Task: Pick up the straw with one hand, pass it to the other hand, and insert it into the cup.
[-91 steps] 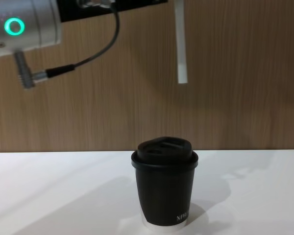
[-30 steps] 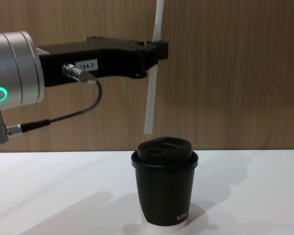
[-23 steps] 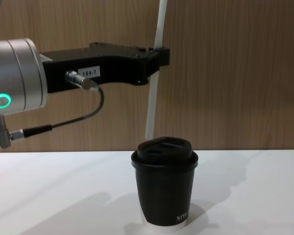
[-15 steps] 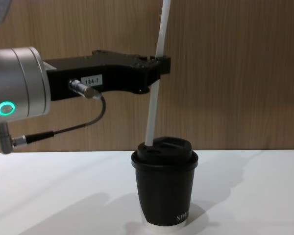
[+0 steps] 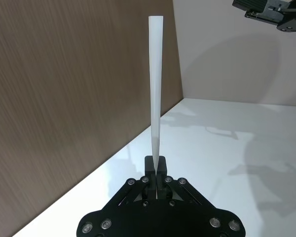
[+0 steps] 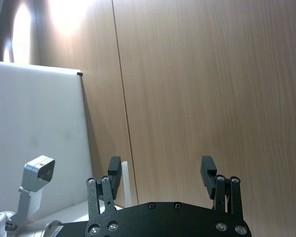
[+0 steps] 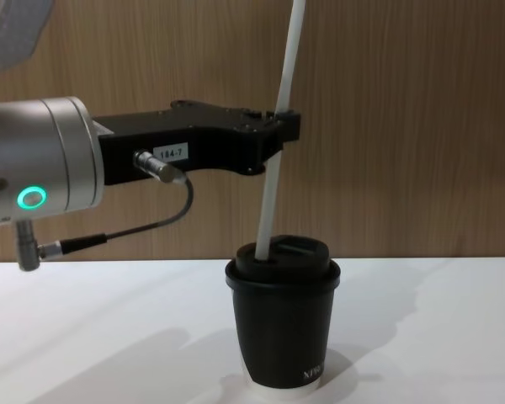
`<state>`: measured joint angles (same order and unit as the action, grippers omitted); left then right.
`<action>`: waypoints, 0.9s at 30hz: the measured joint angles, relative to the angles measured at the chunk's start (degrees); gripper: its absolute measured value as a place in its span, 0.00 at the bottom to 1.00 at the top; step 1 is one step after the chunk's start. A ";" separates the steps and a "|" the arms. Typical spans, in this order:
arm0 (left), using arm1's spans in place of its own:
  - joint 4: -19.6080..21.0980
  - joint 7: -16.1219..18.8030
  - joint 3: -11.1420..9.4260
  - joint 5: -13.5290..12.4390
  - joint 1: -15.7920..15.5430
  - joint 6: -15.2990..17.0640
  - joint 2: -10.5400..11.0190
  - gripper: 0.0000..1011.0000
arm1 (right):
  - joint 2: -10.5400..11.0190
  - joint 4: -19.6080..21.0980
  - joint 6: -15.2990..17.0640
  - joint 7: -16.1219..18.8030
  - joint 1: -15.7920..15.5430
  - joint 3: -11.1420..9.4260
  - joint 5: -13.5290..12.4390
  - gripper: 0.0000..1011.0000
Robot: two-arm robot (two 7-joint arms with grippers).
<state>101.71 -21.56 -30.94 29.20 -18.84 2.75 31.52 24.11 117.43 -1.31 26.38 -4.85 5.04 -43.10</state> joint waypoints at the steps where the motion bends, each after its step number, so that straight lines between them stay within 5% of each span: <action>1: -0.14 -0.08 -0.02 -0.04 -0.08 0.00 -0.08 0.01 | 0.00 0.00 0.00 0.00 0.00 0.00 0.00 0.99; 27: -3.23 -2.67 0.07 -0.66 -1.55 0.54 -2.17 0.06 | 0.00 0.00 0.00 0.00 0.00 0.00 0.00 0.99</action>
<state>98.48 -24.22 -30.87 28.54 -20.39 3.29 29.35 24.11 117.43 -1.31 26.38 -4.85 5.04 -43.10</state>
